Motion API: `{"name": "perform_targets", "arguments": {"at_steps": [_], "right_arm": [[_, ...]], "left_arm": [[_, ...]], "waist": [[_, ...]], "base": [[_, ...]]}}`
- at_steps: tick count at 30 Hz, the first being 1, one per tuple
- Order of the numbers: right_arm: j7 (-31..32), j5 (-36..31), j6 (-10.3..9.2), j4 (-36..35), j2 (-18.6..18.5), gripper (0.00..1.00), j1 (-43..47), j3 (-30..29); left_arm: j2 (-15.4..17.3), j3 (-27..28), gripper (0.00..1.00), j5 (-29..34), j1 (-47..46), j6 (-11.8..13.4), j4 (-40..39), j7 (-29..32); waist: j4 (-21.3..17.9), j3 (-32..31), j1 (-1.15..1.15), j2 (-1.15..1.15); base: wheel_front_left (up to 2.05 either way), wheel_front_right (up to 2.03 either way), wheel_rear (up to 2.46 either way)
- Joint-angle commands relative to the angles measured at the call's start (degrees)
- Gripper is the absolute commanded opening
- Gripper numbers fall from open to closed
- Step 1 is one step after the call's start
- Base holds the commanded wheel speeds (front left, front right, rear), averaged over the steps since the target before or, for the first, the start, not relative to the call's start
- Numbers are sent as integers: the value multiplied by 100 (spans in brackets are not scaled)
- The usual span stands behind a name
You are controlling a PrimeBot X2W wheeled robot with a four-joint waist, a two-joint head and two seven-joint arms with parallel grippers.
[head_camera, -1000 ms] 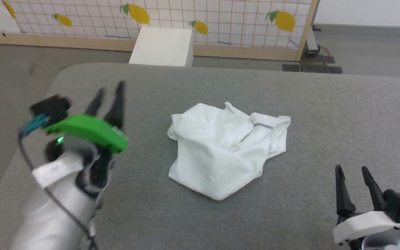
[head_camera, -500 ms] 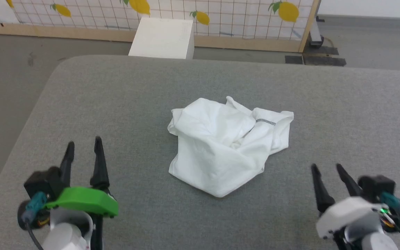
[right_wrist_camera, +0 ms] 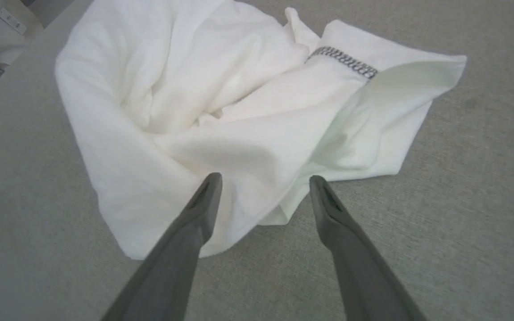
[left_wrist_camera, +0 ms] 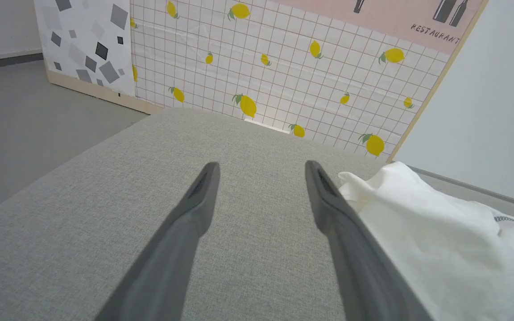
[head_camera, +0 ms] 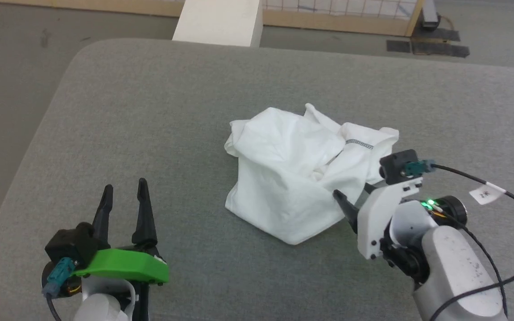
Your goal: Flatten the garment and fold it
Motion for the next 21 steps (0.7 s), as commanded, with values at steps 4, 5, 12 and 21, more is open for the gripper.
{"name": "perform_targets", "arguments": {"at_steps": [4, 5, 12, 21], "right_arm": [[51, -120, -9, 107, 2, 100, -158, 202], [65, -115, -9, 134, 2, 61, -168, 226], [-157, -201, -9, -59, 2, 0, -173, 265], [588, -901, -9, -2185, -413, 0, 1317, -1671]], "left_arm": [[-172, 171, 100, 233, -83, -218, 122, -20], [-200, 198, 100, 266, -90, -253, 142, -20], [-367, 392, 100, 478, -138, -480, 291, -20], [-511, 473, 100, 653, -114, -702, 470, -20]], "waist": [[193, 192, 0, 0], [203, 200, 0, 0], [151, 169, 0, 0], [-47, -152, 0, 0]], "base": [[0, 0, 0], [0, 0, 0], [0, 0, 0], [0, 0, 0]]}}
